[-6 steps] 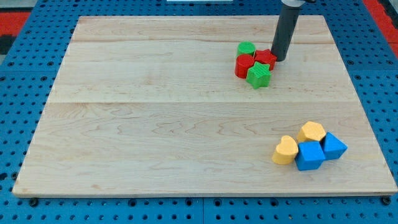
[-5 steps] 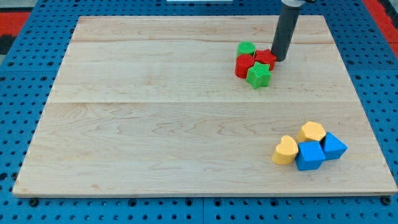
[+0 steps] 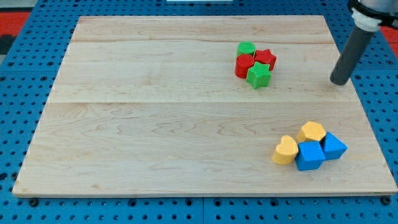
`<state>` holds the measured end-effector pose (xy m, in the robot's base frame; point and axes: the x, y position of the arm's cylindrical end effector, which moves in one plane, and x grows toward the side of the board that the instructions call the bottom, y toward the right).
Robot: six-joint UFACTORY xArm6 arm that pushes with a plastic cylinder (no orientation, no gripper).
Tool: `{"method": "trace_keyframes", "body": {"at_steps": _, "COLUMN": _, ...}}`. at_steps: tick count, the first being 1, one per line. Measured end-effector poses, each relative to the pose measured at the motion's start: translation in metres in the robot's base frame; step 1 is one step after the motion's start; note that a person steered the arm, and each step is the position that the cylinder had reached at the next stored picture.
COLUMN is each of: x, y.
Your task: Nudge blue triangle along with yellow hexagon up a bit
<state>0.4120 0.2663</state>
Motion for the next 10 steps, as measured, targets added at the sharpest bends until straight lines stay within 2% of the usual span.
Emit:
{"method": "trace_keyframes", "body": {"at_steps": 1, "x": 0.044, "y": 0.01}}
{"method": "trace_keyframes", "body": {"at_steps": 3, "x": 0.087, "y": 0.015}}
{"method": "trace_keyframes", "body": {"at_steps": 5, "x": 0.152, "y": 0.025}}
{"method": "trace_keyframes", "body": {"at_steps": 6, "x": 0.189, "y": 0.023}}
{"method": "trace_keyframes", "body": {"at_steps": 7, "x": 0.206, "y": 0.002}}
{"method": "trace_keyframes", "body": {"at_steps": 8, "x": 0.202, "y": -0.02}}
{"method": "trace_keyframes", "body": {"at_steps": 10, "x": 0.157, "y": -0.024}}
